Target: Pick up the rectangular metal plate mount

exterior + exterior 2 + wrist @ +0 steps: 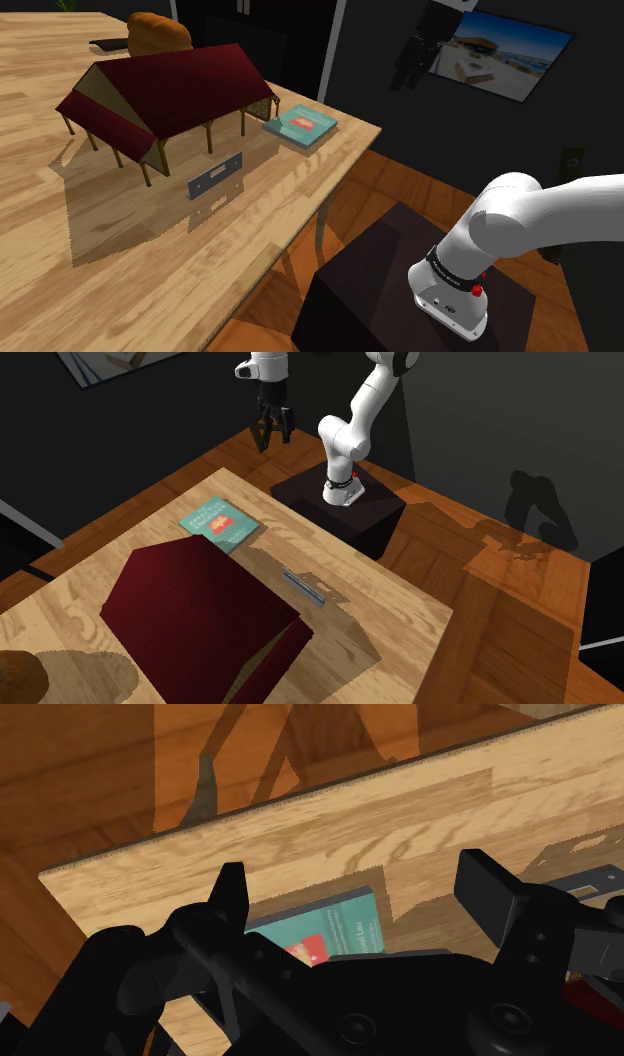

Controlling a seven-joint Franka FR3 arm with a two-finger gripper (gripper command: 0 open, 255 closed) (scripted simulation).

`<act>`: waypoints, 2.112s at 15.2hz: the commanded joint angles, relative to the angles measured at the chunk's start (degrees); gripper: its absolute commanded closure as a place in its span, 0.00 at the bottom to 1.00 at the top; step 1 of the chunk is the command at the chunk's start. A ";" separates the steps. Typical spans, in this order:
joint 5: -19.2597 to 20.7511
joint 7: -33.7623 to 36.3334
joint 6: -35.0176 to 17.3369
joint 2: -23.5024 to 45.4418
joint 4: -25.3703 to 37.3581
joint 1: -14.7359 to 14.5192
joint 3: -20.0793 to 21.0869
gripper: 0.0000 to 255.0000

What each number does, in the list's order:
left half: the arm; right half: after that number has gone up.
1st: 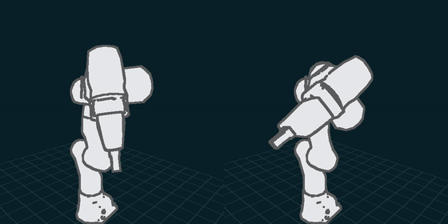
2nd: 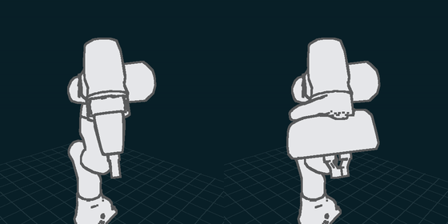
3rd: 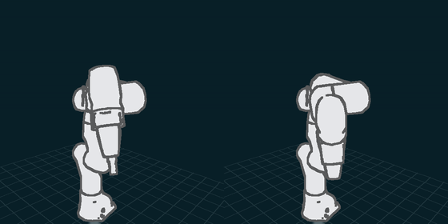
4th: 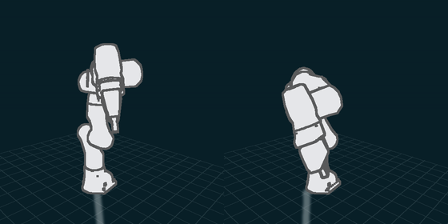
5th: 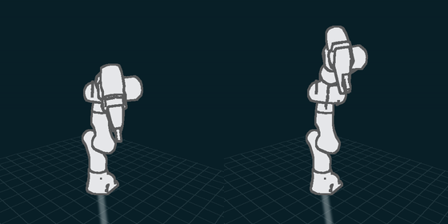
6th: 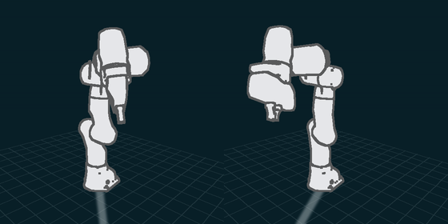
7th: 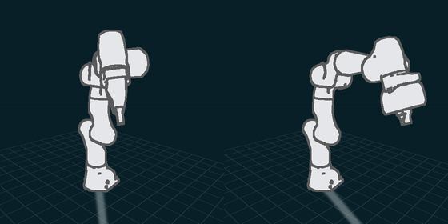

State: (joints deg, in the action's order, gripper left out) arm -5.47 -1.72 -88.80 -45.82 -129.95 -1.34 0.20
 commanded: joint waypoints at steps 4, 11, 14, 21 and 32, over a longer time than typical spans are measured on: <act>-3.39 9.49 -2.65 -0.55 -2.93 1.12 4.84 0.00; -11.01 31.37 -10.13 2.80 -5.64 3.70 16.67 0.00; -13.53 40.64 -13.81 6.17 -5.05 5.24 21.90 0.00; -15.46 62.69 -22.92 17.95 -0.06 10.84 34.37 0.00; 4.76 106.02 -34.69 49.00 15.65 20.35 51.67 0.00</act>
State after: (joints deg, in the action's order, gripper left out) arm -4.06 99.13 -122.45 -0.30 -115.64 18.92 50.97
